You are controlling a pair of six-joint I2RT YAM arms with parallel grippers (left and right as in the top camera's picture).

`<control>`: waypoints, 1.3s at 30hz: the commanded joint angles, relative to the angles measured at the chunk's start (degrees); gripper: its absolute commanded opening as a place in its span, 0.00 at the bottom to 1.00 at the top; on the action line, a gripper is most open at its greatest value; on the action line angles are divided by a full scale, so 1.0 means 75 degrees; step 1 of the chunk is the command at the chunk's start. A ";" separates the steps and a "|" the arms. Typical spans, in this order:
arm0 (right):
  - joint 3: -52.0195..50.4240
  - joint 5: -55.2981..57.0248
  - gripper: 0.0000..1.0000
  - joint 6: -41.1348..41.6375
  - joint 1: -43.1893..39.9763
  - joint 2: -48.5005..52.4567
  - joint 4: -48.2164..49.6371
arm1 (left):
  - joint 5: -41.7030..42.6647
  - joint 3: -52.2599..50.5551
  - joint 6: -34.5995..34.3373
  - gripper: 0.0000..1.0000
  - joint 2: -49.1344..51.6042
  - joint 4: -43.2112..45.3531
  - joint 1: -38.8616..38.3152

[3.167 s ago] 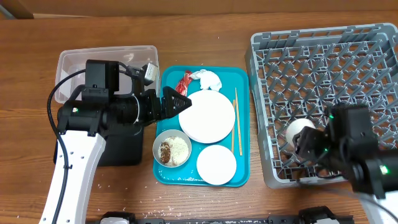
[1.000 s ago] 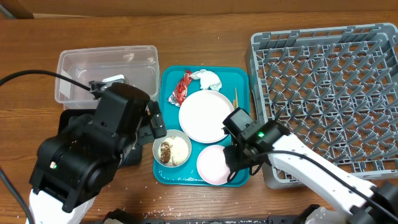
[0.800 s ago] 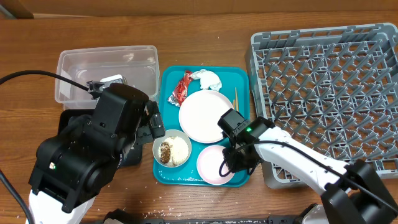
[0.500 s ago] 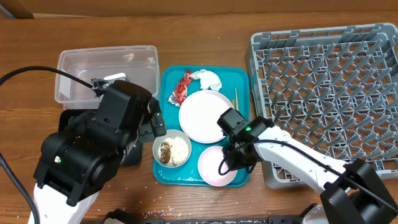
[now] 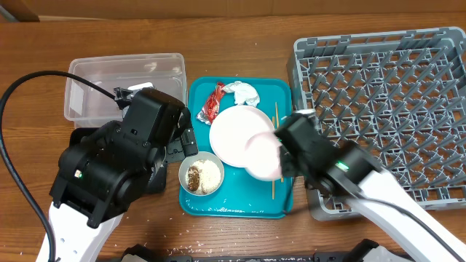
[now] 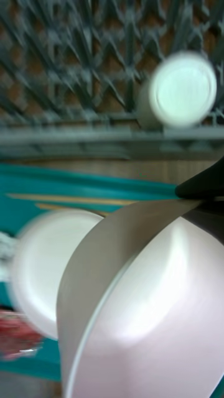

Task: Sort waste into correct bins and load items into the dishwasher
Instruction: 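Carry the pink-rimmed bowl into the dish rack and release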

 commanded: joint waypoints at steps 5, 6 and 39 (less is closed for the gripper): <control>0.0204 0.5925 0.04 0.1661 -0.0848 -0.1559 0.0221 | -0.0157 0.0117 0.0128 1.00 0.0041 0.0009 0.0061; 0.0198 0.6000 0.04 0.1661 -0.1177 -0.1507 0.0367 | -0.0157 0.0117 0.0128 1.00 0.0041 0.0009 0.0061; 0.0198 0.6382 0.04 -0.0093 -0.4462 0.3669 0.2597 | -0.0157 0.0117 0.0128 1.00 0.0041 0.0009 0.0061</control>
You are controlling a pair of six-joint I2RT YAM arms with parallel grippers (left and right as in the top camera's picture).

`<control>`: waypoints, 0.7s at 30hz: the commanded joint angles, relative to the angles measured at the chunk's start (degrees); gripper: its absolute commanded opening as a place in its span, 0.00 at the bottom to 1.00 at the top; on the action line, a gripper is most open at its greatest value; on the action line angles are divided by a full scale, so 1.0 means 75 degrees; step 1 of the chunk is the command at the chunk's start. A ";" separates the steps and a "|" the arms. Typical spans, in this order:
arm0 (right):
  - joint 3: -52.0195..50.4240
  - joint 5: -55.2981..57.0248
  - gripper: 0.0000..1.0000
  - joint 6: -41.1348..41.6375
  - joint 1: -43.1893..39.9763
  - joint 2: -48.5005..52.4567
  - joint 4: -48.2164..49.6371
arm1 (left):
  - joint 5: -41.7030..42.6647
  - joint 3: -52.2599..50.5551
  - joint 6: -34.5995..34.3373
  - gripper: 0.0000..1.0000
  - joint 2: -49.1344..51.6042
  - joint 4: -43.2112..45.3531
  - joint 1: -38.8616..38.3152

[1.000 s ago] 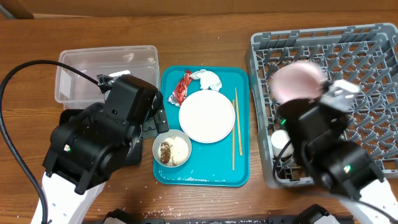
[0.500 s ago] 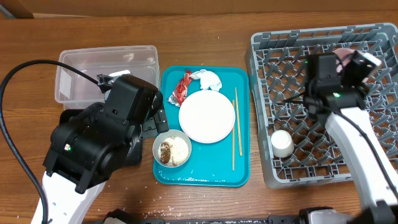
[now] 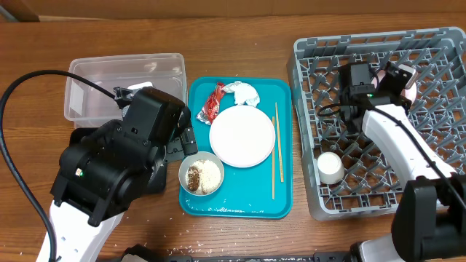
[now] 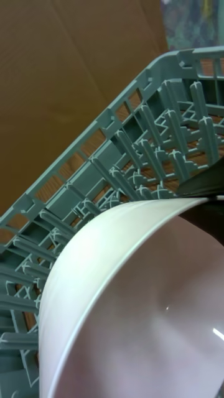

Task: Sort waste into correct bins and load items into the dishwasher
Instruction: 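Carry the pink-rimmed bowl into the dish rack and release, then grasp the white plate and stand it upright in the rack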

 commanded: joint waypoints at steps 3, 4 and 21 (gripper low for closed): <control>0.0122 -0.0020 0.04 -0.0058 0.0501 0.0184 -0.0259 | -0.0108 0.0114 0.0128 1.00 0.0012 0.0006 0.0041; 0.0122 -0.0017 0.04 -0.0058 0.0676 0.0184 -0.0326 | -0.0108 0.0114 0.0128 1.00 0.0012 0.0006 0.0041; 0.0300 -0.0487 0.51 0.0685 0.1396 0.0087 -0.1571 | -0.0108 0.0114 0.0128 1.00 0.0012 0.0006 0.0041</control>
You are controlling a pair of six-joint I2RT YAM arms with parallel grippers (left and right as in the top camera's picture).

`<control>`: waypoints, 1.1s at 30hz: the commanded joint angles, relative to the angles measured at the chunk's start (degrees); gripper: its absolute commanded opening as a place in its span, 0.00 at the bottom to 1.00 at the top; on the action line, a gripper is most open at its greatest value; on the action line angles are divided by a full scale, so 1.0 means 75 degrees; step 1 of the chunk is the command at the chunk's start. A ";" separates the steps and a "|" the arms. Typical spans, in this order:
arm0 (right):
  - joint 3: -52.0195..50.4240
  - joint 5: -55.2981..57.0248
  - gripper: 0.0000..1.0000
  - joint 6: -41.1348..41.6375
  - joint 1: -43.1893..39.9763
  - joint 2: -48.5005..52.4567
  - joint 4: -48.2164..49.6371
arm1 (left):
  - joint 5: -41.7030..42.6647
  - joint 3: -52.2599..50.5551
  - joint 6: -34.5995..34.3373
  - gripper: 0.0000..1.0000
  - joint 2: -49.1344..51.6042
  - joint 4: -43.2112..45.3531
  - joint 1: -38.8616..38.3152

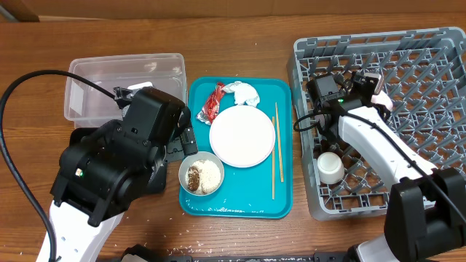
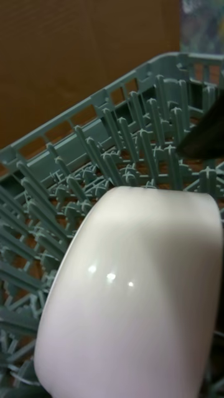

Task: Sort waste into correct bins and load items into the dishwasher
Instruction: 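Grasp the white plate and stand it upright in the rack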

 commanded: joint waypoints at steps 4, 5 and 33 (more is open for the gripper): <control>0.1061 -0.0184 0.63 0.0408 0.0382 -0.0530 -0.0705 | -0.0108 0.0114 0.0128 1.00 0.0012 0.0006 0.0041; 0.1300 -0.0323 0.64 0.0510 0.0452 -0.0670 -0.0906 | -0.0105 0.0114 0.0128 1.00 0.0012 0.0006 0.0041; 0.0262 -0.9754 0.52 0.2684 0.2938 0.0166 0.0166 | -0.0108 0.0114 0.0125 1.00 0.0012 0.0017 0.0041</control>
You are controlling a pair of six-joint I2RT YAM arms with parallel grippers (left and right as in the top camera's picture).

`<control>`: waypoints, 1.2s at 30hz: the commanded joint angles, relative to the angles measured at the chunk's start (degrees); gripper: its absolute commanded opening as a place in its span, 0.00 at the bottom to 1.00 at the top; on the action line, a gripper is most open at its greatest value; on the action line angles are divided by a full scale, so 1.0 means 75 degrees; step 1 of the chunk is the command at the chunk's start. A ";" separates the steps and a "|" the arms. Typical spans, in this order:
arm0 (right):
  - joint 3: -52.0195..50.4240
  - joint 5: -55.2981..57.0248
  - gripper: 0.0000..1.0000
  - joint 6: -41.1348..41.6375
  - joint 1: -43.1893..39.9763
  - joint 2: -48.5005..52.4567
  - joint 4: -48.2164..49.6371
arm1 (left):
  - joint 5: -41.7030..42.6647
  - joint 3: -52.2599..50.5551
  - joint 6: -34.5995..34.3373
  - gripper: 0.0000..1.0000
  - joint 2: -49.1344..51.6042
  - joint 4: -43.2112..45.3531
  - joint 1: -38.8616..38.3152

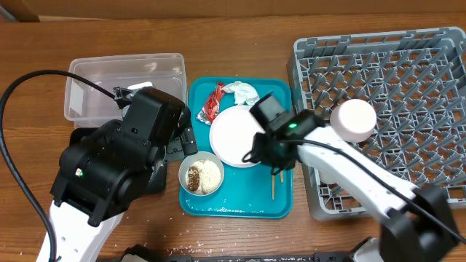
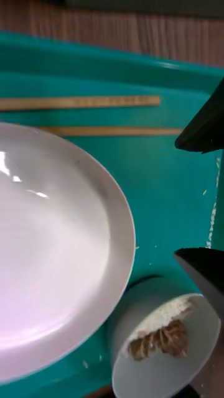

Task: Sort waste into correct bins and load items into the dishwasher
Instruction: 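Grasp the white plate and stand it upright in the rack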

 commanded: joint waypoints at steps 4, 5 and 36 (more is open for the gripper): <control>-0.0117 -0.0752 0.47 0.1667 0.0096 0.1247 0.0691 | -0.0108 0.0114 0.0128 1.00 0.0012 0.0015 0.0041; -0.0117 -0.0758 0.46 0.1737 0.0096 0.1358 0.0731 | -0.0105 0.0114 0.0125 1.00 0.0012 0.0015 0.0041; 0.0423 0.8664 0.04 -0.0303 -0.0481 -0.3252 -0.0265 | -0.0105 0.0114 0.0125 1.00 0.0012 0.0015 0.0041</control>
